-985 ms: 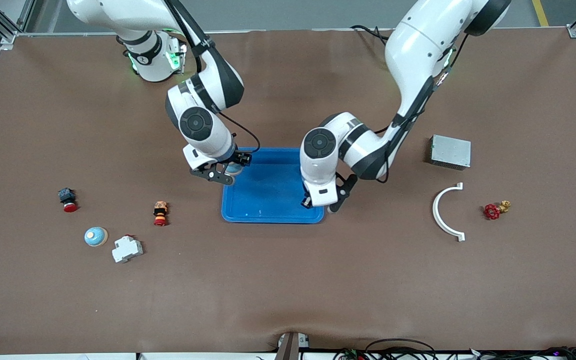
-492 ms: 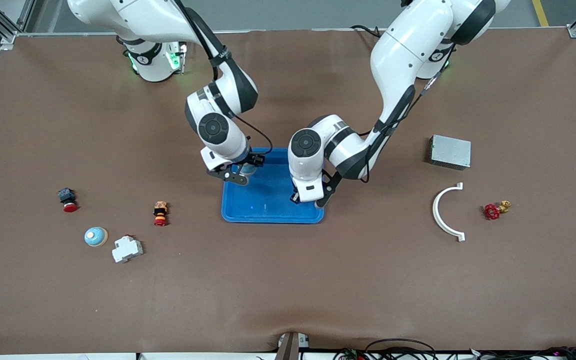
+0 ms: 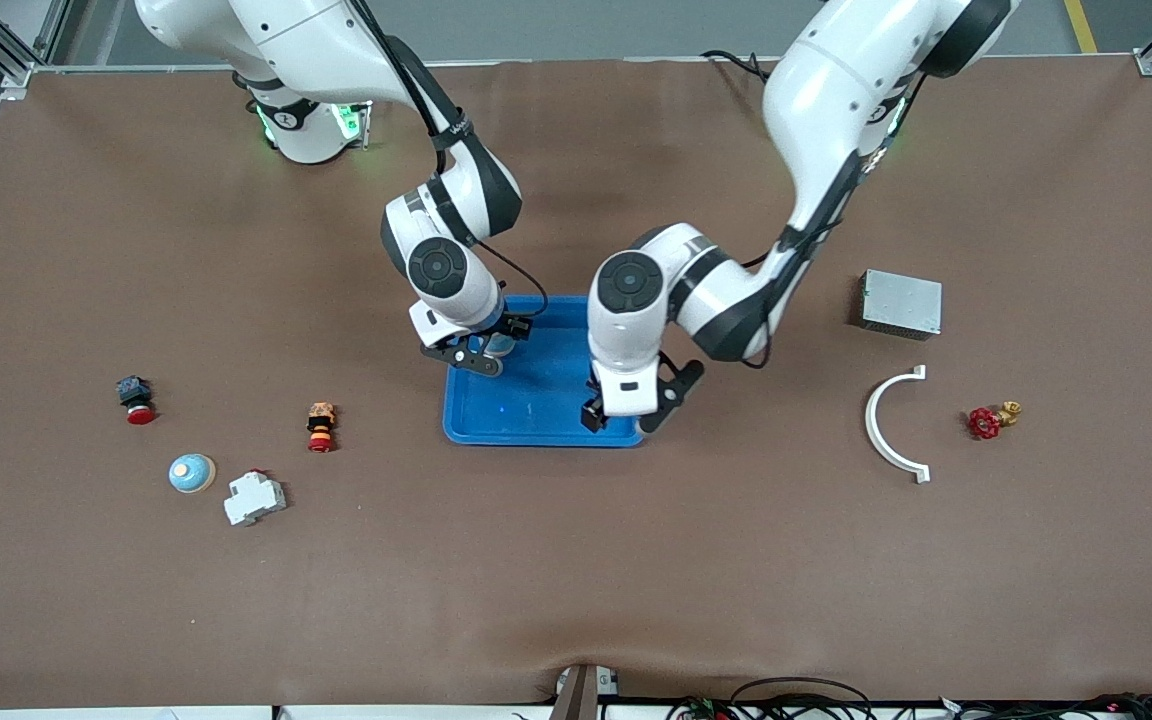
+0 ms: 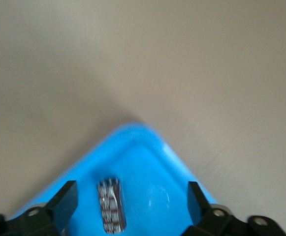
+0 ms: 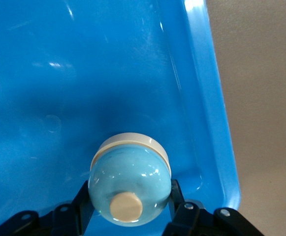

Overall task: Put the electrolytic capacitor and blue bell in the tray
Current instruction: 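Release the capacitor with the left gripper while the right gripper lowers the bell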

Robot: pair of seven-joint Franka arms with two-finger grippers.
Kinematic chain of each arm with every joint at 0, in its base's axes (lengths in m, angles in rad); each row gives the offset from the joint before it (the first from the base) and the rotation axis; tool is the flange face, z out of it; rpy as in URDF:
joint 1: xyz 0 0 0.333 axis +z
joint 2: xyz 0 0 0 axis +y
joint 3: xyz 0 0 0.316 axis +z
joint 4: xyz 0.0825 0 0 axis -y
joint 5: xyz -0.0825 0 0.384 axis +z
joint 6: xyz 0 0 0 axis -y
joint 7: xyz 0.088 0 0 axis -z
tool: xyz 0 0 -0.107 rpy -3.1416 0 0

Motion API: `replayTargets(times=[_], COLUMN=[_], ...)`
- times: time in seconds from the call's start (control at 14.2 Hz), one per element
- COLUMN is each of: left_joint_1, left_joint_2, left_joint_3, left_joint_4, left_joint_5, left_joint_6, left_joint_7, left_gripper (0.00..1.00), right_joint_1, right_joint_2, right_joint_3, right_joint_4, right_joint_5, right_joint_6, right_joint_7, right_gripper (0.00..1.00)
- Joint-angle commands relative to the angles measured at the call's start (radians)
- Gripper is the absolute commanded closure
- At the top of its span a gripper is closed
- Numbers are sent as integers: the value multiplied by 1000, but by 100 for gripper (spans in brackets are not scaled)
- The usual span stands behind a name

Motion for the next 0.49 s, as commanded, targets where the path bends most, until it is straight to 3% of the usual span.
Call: replayTargets(times=[0.0, 0.28, 0.42], left_joint_1=[93, 174, 217], left_joint_2=[-138, -267, -304], left_joint_3=[-7, -8, -4], left_joint_4=[-31, -28, -28], left_joint_5=[-14, -15, -18], left_joint_6=[-71, -255, -289], left_joint_7=[230, 565, 685], left_gripper=[0, 0, 0], right_joint_1=[2, 10, 10], right_joint_2=[27, 45, 45], right_joint_3=[-3, -3, -3], right_joint_4=[27, 30, 30], right_joint_5=[17, 19, 19], right_joint_6=[3, 14, 14], right_joint_7=[7, 7, 7], right_gripper=[85, 78, 63])
